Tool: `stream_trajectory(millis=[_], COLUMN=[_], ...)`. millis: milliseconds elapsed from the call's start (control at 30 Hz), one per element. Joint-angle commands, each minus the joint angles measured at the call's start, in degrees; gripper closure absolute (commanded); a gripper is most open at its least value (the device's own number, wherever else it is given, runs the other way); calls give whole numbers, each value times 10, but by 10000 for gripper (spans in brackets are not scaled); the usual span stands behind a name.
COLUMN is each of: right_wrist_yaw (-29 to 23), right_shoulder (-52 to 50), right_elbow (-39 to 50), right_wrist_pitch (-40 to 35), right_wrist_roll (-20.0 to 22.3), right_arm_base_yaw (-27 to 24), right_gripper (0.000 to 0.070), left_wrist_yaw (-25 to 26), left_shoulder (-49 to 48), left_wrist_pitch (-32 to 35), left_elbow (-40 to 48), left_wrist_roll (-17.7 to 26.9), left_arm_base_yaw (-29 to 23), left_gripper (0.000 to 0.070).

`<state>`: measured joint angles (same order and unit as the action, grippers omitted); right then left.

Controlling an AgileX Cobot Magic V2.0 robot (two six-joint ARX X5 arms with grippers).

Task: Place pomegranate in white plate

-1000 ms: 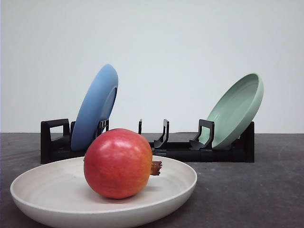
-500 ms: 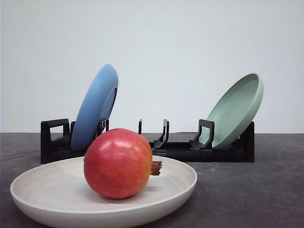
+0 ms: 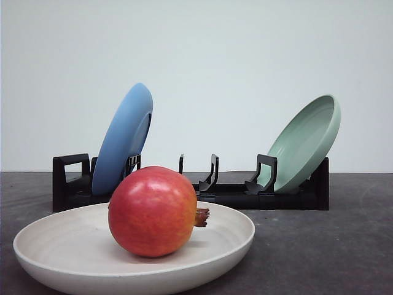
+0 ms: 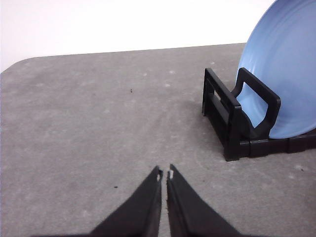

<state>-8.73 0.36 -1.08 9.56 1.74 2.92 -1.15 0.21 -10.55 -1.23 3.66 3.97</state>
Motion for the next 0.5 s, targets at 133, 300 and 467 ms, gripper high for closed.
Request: stream_trajectory(millis=[133,300,467], right_wrist_yaw=[1,1,1], right_shoulder=[-2,-2,-2], right_elbow=[4,4,4], right_wrist_pitch=[-5,-5,-5], right_wrist_roll=[2,2,2], right_arm_base_yaw=[-1,-1,-1], right_gripper=[694,694,694], left_wrist_yaw=[0,0,0], left_shoulder=[0,0,0], left_wrist_pitch=[-2,-2,-2], left_elbow=[5,5,5], left_wrist_roll=[8,8,8], left_arm_base_yaw=[0,0,0], left_gripper=[700,700,700])
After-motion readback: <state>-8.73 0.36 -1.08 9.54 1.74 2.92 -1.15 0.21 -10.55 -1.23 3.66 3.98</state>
